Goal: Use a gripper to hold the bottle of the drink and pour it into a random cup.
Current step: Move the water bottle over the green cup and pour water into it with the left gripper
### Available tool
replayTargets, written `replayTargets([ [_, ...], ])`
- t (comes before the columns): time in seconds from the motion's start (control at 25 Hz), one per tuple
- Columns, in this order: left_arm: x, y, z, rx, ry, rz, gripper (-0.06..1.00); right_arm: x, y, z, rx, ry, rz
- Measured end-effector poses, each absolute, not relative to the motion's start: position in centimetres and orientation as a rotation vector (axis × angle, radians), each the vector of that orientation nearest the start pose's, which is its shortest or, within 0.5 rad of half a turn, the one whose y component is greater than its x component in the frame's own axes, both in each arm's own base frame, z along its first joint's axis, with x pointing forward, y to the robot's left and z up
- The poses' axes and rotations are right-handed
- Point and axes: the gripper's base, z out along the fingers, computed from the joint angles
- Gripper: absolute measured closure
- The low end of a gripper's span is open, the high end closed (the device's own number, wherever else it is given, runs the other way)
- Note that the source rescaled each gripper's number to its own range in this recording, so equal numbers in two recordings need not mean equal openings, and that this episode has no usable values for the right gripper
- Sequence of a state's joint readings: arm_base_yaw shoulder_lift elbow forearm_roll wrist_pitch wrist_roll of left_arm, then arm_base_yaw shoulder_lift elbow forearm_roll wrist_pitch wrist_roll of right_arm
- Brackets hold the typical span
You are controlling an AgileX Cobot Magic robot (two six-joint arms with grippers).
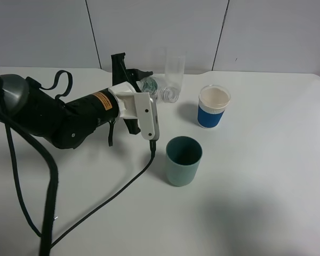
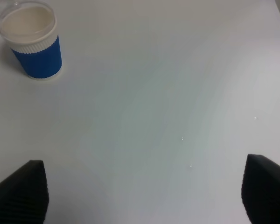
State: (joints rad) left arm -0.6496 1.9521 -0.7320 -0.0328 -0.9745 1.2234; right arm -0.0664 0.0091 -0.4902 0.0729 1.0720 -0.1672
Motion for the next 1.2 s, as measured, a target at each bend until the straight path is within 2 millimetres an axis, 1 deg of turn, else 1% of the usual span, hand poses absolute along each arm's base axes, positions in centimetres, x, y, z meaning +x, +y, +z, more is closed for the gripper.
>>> replayTargets([
  [0.24,28.22,-21.2,13.78,1.415,1.003,0.482,0.93,-0.26,0.6,27.38,-0.108,2.07,-0.056],
  [0.52,27.79,-21.11,13.59,1.445,0.957,0.498,0.93,-0.26,0.6,27.38,-0.108,2.07,-0.056],
  [0.76,27.79,-21.11,13.62,1.442,0.953,0.501,0.93,-0.26,0.6,27.38,-0.108,2.07,-0.056],
  [1.2,27.51,-21.52,13.9,1.444,0.888,0.488,0.92,-0.26,0.6,27.38,-0.108,2.07,-0.056],
])
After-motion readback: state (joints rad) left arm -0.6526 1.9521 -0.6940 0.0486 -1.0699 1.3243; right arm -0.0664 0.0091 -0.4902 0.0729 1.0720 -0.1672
